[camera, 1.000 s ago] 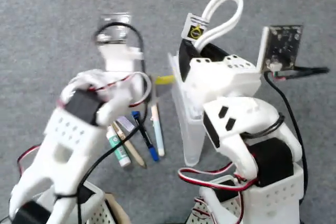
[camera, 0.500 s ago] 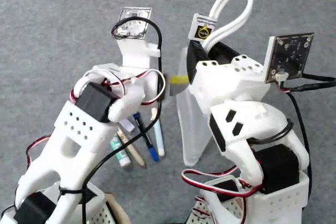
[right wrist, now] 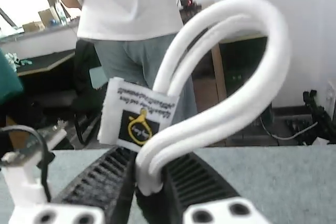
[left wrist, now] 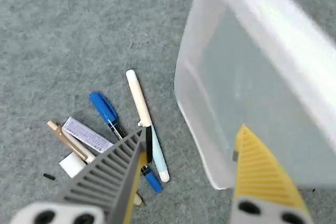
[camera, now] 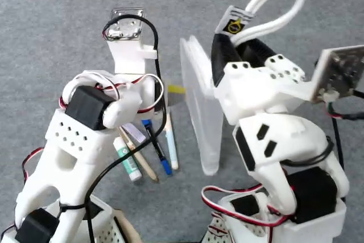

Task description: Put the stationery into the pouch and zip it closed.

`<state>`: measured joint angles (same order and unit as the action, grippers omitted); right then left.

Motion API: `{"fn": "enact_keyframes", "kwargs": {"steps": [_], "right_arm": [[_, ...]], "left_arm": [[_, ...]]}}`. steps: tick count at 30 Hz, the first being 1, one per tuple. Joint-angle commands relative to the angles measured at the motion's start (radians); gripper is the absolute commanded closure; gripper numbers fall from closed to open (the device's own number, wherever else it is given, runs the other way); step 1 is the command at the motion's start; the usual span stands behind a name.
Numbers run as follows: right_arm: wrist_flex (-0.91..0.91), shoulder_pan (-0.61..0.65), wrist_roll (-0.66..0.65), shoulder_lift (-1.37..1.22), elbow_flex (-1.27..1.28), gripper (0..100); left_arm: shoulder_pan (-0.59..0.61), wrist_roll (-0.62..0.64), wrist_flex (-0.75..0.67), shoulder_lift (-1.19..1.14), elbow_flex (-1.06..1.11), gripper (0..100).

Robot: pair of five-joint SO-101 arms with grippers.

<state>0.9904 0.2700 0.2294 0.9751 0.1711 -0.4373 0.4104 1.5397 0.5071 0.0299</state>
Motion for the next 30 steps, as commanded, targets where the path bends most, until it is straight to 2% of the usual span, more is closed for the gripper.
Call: {"fn": "enact_keyframes", "kwargs": {"steps": [1, 10, 22, 30], "right_arm": [[-0.031, -0.011, -0.009, -0.031, -0.087, 98.7], [-0.112, -0.074, -0.077, -0.041, -0.136, 98.7], [-0.107, -0.115, -0.130, -0.044, -0.136, 98.7], [-0.146, -0.101, -0.121, -0.047, 0.045, 98.7]], "left_arm": [[0.012, 0.006, 0.012, 0.008, -0.044, 73], [0.012, 0.006, 0.006, 0.008, -0.036, 73], [0.012, 0.006, 0.012, 0.008, -0.038, 73], [0.021, 0.002, 0.032, 0.020, -0.041, 73]]}}
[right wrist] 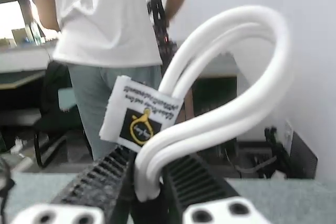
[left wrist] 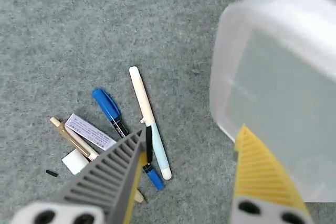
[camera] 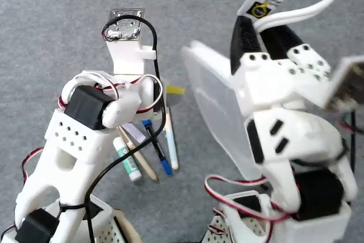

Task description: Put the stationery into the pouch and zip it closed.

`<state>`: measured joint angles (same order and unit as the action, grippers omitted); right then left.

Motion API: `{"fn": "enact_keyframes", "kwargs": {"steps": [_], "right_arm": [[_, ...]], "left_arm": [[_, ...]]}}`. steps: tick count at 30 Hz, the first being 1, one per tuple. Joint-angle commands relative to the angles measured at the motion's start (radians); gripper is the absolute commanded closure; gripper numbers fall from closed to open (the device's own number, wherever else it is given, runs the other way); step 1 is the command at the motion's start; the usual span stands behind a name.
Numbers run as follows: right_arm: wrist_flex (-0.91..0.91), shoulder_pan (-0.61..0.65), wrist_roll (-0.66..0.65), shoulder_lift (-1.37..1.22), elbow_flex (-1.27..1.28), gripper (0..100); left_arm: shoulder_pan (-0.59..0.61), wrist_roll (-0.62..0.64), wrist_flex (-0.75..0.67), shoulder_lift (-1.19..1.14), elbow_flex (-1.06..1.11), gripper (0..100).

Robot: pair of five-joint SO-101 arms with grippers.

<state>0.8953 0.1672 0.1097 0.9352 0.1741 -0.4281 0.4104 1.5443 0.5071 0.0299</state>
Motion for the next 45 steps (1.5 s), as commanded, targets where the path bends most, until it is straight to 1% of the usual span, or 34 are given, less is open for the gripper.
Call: {"fn": "enact_keyframes", "kwargs": {"steps": [1, 6, 10, 12, 16, 20, 26, 31, 38, 45], "right_arm": [[-0.077, 0.014, -0.002, -0.013, 0.067, 98.7], [-0.167, 0.110, -0.002, -0.070, 0.099, 98.7], [-0.201, 0.212, 0.000, -0.114, 0.087, 98.7], [-0.199, 0.256, 0.028, -0.120, 0.074, 98.7], [-0.137, 0.325, 0.078, -0.120, 0.028, 98.7], [-0.051, 0.376, 0.091, -0.120, -0.007, 98.7], [0.017, 0.416, 0.091, -0.117, -0.007, 98.7], [0.025, 0.410, 0.091, -0.117, 0.007, 98.7], [0.020, 0.408, 0.086, -0.117, 0.018, 98.7], [0.020, 0.408, 0.086, -0.116, 0.018, 98.7]], "left_arm": [[0.012, 0.002, 0.052, 0.038, -0.044, 73], [0.013, 0.000, 0.106, 0.163, -0.035, 73], [0.085, 0.000, 0.112, 0.258, -0.021, 73], [0.136, 0.000, 0.109, 0.284, 0.008, 73], [0.203, 0.000, 0.106, 0.293, 0.079, 73], [0.211, 0.000, 0.112, 0.298, 0.094, 73], [0.211, 0.000, 0.121, 0.301, 0.048, 73], [0.211, 0.000, 0.195, 0.299, -0.081, 73], [0.208, 0.003, 0.213, 0.301, -0.223, 73], [0.203, -0.011, 0.213, 0.301, -0.236, 73]]}}
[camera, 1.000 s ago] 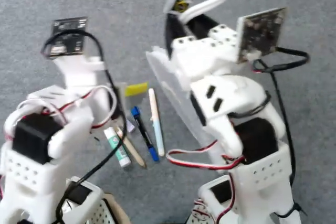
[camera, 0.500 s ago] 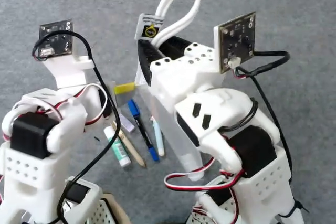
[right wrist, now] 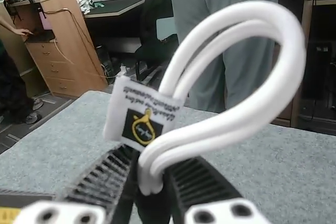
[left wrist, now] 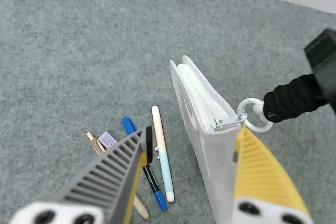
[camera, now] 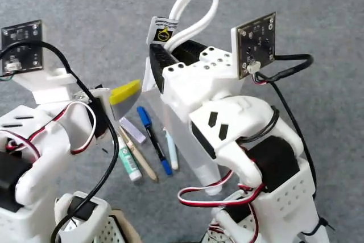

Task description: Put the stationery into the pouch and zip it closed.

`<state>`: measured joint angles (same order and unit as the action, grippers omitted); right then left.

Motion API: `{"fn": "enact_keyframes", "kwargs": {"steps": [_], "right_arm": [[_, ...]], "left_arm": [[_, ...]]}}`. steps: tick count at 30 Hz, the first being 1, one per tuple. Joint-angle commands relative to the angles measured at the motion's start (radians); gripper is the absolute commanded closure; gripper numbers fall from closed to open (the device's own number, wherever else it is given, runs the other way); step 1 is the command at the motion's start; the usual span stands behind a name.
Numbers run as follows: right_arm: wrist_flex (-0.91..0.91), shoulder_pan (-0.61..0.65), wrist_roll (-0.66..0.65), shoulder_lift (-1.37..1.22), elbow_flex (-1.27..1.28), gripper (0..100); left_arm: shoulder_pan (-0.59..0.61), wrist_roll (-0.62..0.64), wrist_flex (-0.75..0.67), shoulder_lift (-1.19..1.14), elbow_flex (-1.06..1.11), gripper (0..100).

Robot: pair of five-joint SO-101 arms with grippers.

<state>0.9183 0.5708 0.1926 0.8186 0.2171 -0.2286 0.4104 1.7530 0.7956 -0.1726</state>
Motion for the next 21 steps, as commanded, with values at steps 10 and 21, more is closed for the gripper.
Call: {"fn": "enact_keyframes", "kwargs": {"steps": [10, 21], "right_arm": [[0.005, -0.002, 0.000, 0.053, -0.024, 98.7], [0.005, -0.026, 0.002, 0.102, 0.030, 98.7]], "left_arm": [[-0.125, -0.138, 0.005, 0.014, 0.031, 62], [-0.151, -0.684, 0.005, 0.014, 0.030, 63]]}}
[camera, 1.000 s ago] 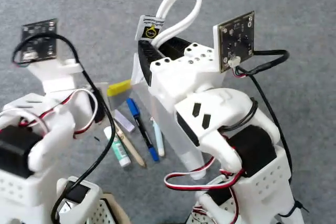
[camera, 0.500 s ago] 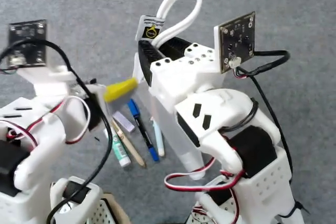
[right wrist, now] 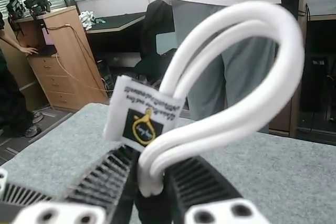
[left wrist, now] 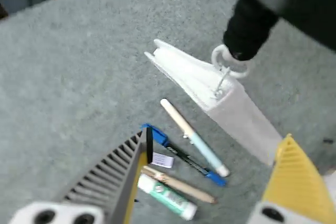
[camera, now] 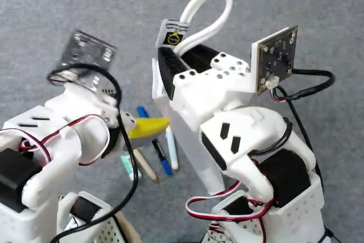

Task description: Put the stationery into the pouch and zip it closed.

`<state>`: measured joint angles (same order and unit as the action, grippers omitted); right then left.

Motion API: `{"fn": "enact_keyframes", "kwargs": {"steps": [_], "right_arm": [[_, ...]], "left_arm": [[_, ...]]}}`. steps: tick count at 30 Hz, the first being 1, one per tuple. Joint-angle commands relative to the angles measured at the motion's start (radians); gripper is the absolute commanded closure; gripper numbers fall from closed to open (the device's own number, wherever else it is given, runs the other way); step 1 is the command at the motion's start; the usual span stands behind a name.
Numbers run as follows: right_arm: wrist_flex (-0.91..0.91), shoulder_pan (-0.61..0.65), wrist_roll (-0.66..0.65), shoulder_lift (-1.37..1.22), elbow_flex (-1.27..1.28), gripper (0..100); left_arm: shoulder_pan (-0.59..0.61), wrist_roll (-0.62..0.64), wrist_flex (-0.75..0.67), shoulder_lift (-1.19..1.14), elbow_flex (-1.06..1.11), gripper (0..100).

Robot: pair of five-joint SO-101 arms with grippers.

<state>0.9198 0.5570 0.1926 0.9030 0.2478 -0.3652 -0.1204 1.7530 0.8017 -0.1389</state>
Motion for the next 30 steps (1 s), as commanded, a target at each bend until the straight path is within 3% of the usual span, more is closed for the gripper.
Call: {"fn": "enact_keyframes", "kwargs": {"steps": [1, 9, 13, 20, 30], "right_arm": [[0.003, -0.012, 0.002, 0.018, -0.001, 98.7], [0.037, -0.012, 0.005, 0.018, -0.008, 98.7], [0.080, -0.012, 0.005, 0.018, -0.008, 98.7], [0.103, -0.014, 0.000, 0.030, -0.013, 98.6], [0.152, -0.014, 0.000, 0.088, -0.013, 98.6]], "left_arm": [[-0.015, -0.206, 0.005, 0.008, -0.005, 63], [-0.022, -0.354, -0.002, 0.006, -0.013, 63], [-0.028, -0.361, -0.003, 0.006, -0.015, 63], [-0.199, -0.381, 0.005, 0.008, -0.004, 63], [-0.240, -0.377, 0.005, 0.006, -0.002, 63]]}}
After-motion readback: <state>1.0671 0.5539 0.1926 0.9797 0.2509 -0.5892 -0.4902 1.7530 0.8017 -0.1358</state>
